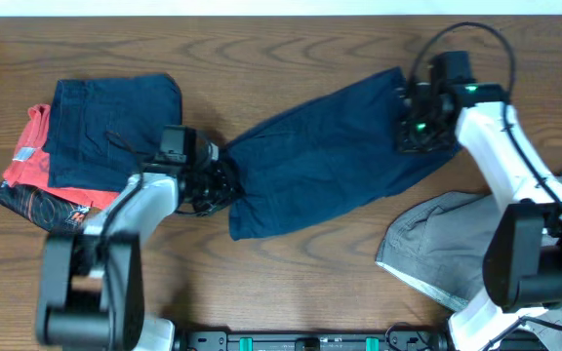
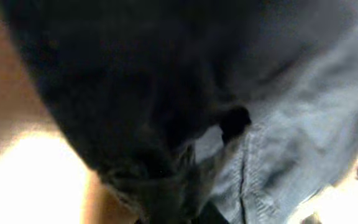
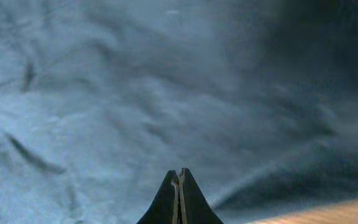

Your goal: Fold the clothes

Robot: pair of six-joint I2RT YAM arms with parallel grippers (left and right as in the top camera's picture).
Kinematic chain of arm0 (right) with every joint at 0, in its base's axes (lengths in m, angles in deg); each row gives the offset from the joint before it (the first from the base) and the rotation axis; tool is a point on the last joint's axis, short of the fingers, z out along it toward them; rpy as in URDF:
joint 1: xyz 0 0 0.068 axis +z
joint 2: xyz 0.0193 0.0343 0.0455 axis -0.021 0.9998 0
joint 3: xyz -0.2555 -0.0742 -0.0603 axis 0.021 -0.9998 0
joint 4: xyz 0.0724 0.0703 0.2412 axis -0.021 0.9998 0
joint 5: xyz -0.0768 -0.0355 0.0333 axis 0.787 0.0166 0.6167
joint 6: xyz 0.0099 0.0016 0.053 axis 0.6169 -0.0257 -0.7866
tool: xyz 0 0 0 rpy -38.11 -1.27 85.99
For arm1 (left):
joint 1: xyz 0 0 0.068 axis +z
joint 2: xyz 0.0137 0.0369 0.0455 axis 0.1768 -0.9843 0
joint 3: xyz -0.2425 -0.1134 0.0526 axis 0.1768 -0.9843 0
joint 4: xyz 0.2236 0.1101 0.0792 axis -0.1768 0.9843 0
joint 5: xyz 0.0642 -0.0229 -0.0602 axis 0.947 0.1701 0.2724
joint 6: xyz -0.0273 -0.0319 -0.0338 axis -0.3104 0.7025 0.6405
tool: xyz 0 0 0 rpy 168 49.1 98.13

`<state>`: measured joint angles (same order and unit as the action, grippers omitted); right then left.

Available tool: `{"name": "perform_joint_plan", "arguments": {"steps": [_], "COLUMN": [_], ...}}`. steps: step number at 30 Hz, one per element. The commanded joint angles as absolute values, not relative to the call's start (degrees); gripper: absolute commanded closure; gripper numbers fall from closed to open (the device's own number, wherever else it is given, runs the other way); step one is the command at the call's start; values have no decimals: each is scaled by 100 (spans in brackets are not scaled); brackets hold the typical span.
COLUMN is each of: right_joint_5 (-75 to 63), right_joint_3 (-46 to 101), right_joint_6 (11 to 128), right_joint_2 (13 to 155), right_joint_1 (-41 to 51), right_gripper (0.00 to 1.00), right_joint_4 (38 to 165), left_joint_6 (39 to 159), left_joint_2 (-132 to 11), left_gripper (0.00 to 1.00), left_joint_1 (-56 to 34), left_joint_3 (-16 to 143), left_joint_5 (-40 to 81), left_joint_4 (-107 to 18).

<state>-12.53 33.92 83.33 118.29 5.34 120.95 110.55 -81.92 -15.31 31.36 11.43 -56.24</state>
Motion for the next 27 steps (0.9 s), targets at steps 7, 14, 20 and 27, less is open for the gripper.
{"name": "perform_joint_plan", "arguments": {"steps": [7,14,20,27], "right_joint_5": [-1948,-2984,-2968,-1484], "right_joint_3": [3051,2999,3003,3552], "right_joint_6": [8750,8698,8125,7889], "right_joint_2": [12417,13268,13547,13278], "right_joint_1": [1981,3192,4189,4186], "right_gripper": [99,99,99,95], "right_joint_4": [11864,10959,9748,10314], "left_joint_6": [10950,11269,11844,11934], "left_joint_2": [-6457,-5902,-5878,-5902], "left_gripper": [94,94,94,94], "left_joint_1": [-1404,-1406,-1406,-1518], "left_joint_3": [3879,4074,4074,4039], "left_joint_5": [1139,1139,1108,1261], "left_joint_4": [-4953,-4949,-5428,-5863]}}
